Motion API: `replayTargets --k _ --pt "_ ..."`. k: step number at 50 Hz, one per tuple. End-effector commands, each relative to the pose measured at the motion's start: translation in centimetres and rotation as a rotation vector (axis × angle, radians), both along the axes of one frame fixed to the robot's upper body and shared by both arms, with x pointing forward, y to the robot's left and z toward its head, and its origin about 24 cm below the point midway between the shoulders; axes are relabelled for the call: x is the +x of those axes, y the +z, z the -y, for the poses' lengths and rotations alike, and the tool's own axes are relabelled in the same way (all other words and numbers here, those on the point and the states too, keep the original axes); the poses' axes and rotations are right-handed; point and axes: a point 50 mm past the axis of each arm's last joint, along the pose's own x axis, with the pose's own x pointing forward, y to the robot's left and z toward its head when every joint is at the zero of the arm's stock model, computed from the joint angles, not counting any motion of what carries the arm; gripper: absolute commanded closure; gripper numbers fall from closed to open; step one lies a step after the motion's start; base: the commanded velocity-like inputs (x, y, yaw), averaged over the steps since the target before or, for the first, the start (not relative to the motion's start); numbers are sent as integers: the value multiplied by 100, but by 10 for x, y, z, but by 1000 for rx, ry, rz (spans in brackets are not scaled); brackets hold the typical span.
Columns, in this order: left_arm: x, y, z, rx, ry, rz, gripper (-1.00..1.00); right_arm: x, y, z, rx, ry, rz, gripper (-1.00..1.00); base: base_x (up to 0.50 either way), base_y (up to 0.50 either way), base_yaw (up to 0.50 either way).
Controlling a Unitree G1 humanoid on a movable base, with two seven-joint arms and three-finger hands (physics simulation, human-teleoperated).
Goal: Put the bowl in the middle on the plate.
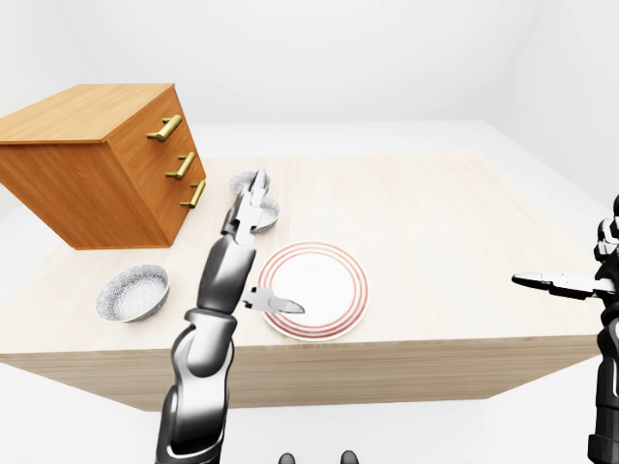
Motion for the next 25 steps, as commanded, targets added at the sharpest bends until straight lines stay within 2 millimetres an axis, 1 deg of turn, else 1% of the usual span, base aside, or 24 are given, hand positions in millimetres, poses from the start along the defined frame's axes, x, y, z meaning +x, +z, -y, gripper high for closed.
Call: replayTargets --k 1,4,9,16,18,23,25 --pt "-2 -2 5 245 49 -17 -100 0 0 0 -1 -2 -1 -100 0 0 0" --pt "-1 -7 4 299 73 -50 -100 0 1 0 -1 -3 -1 -100 0 0 0" --pt "1 -9 0 404 128 -70 -100 0 -1 0 -1 -3 -1 -100 0 0 0" --pt "2 -10 -3 439 161 -86 -100 0 0 1 -1 -4 -1 -100 0 0 0" --pt "2 -10 -4 434 163 -89 -100 0 0 1 -1 -4 -2 -100 0 0 0" --pt "4 -19 -5 326 144 -117 -100 -1 -1 0 16 13 -4 -100 0 0 0" --pt "5 -22 -6 338 151 -121 -100 -1 1 0 20 17 -5 -100 0 0 0"
